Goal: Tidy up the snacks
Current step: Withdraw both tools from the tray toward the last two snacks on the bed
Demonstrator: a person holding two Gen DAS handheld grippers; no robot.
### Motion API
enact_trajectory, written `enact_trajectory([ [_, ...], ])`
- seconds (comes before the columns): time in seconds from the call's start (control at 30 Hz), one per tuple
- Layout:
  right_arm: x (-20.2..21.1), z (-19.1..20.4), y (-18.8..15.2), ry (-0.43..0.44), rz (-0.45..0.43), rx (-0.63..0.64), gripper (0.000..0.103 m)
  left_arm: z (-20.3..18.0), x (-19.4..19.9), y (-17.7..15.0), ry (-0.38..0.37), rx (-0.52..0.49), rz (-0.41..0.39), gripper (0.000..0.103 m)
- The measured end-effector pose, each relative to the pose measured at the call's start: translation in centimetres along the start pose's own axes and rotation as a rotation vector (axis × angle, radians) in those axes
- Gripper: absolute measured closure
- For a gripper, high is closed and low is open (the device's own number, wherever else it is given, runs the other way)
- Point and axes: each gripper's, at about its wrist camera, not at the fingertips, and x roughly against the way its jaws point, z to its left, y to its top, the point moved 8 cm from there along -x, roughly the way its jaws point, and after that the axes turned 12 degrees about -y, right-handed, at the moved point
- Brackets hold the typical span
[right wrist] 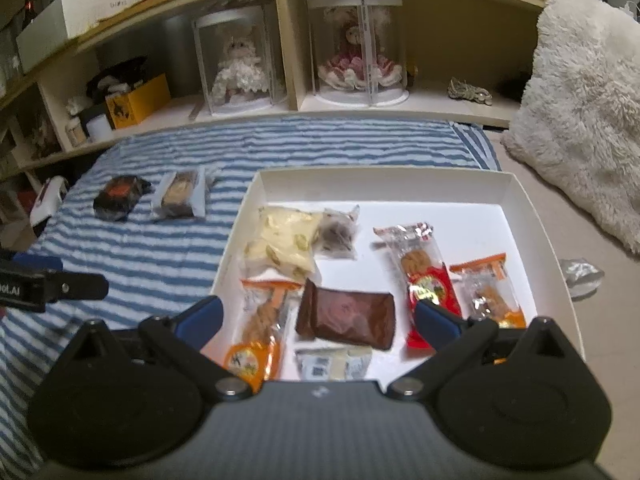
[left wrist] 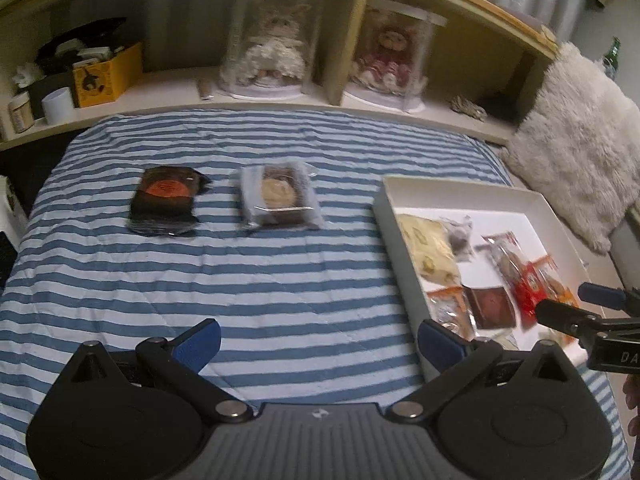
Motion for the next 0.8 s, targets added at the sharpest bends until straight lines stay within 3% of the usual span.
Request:
enact_trajectory([
  [0.27, -0.9, 1.2, 1.1, 0.010, -0.068, -0.045, 0.001, 4.9, 0.4, 1.8, 0.050, 0.058, -0.058, 0.000],
  [0.43, -1.5, 3.0, 2.4, 0.069, -0.101, -0.074, 0.001, 8.7, 0.2, 3.3, 0.081, 0.122, -0.139, 0.000],
  [0.57, -2.1, 5.4, 4.0, 0.095, -0.134, -0.055, 0.001, 11.0, -0.8, 4.2, 0.087, 0.151, -0.156, 0.000],
  [0.8, -3.4, 9.9, 7.3, 0.144, -0.190, -0.053, 0.000, 12.9, -2.3, 6.7, 0.135, 0.055, -0.162, 0.000],
])
